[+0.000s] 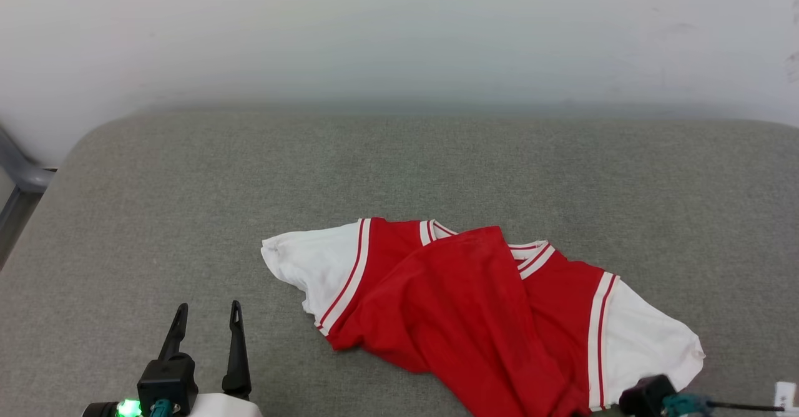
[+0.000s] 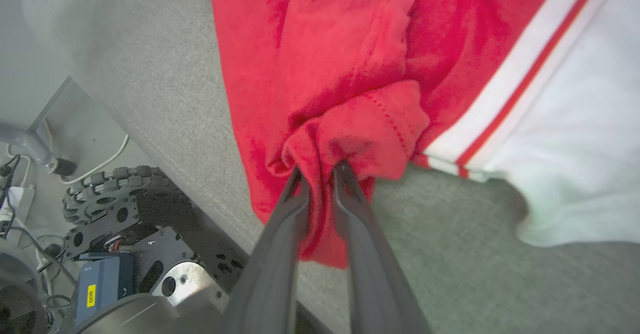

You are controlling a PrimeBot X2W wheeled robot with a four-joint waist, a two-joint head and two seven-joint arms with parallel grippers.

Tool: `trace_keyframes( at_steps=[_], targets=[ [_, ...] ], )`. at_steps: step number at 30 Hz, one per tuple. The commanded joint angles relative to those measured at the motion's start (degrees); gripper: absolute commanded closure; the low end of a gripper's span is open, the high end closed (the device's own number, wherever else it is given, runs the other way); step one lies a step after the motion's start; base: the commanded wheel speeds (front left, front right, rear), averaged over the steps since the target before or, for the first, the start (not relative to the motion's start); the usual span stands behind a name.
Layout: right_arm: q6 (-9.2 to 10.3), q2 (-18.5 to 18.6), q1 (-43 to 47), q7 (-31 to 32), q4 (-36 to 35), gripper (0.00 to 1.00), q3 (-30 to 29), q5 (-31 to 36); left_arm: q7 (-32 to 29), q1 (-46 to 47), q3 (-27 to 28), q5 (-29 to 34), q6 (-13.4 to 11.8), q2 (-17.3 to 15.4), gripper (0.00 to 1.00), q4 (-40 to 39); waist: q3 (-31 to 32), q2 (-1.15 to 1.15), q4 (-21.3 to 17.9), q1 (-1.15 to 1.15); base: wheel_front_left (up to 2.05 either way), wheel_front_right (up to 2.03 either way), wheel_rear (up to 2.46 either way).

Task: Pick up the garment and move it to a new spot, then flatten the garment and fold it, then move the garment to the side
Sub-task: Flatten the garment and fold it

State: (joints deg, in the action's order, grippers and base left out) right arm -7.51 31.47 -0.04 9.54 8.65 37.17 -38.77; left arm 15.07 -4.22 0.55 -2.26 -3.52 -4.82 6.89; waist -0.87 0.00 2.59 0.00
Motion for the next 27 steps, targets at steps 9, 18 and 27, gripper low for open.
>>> trace_keyframes(
  at_steps=[9,18,27],
  targets=[
    [0.04,-1.8,0.1,-2.7,-9.9,0.00,-13.9,6.0,0.1,-1.2,0.3,0.6,-0.1,0.2,0.00,-0.6,1.2,0.00,-1.1,0.00,0.00,0.00,0.00],
    [0.04,2.3,-7.0,3.4,-16.2,0.00,-24.9,10.4,0.1,-0.1,-0.1,1.0,0.4,0.1,0.00,-1.8,-0.2,0.00,-1.0,0.00,0.00,0.00,0.00],
    [0.05,8.9,-21.5,14.9,-11.0,0.00,-18.4,5.8,0.1,4.3,-1.9,1.6,1.5,-0.1,0.00,-2.9,-5.7,0.00,2.1,0.00,0.00,0.00,0.00]
  ],
)
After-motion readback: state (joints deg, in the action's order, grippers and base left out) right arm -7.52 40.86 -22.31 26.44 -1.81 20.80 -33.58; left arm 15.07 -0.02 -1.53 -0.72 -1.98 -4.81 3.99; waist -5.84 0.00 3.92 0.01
